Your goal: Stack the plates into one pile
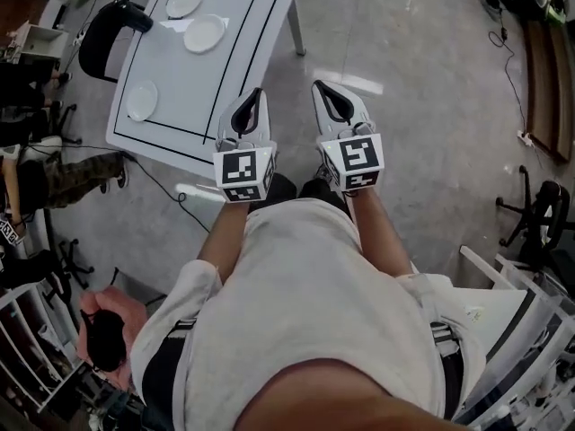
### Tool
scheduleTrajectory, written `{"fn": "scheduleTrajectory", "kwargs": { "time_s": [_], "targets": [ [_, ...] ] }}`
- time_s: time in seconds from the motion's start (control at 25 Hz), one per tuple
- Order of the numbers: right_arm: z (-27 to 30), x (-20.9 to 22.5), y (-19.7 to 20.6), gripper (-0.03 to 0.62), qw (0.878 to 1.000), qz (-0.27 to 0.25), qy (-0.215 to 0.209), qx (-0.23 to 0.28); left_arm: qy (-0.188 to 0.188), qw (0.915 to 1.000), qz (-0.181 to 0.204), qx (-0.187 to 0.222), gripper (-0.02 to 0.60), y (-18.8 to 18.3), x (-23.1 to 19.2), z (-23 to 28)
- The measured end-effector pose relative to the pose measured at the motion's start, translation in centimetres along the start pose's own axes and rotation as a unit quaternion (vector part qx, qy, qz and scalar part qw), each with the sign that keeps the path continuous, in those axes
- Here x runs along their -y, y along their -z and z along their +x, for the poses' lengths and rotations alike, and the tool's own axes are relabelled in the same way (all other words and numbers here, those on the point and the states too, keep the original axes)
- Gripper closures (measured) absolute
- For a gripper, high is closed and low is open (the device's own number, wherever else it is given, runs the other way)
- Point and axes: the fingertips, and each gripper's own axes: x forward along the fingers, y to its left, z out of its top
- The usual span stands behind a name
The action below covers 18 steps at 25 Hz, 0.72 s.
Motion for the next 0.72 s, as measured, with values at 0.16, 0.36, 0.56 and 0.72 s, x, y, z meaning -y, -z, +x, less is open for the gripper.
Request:
{"fn": "scheduleTrajectory", "kwargs": {
  "time_s": [0.16,0.36,0.56,0.72],
  "targets": [
    [4.8,-0.1,0.6,0.594,0.999,0.003,-0.038,-0.019,-0.042,0.9988,-0.009,-0.023,0.58,1.3,-3.8,1.1],
    [11.8,-2.2,0.3,0.594,0.995,-0.027,-0.089,-0.044,-0.091,0.9934,-0.061,-0.032,0.58,2.9,-10.3,3.8],
    [19.4,-4.5,-0.8,0.594,0.983,-0.081,-0.148,-0.075,-0.112,0.9885,-0.1,-0.017,0.58,2.6,-16.1,8.5],
    [25.0,-5.5,-1.7,0.594,0.971,-0.114,-0.187,-0.095,-0.118,0.9848,-0.126,-0.015,0.58,2.5,-20.4,11.6]
  ]
}}
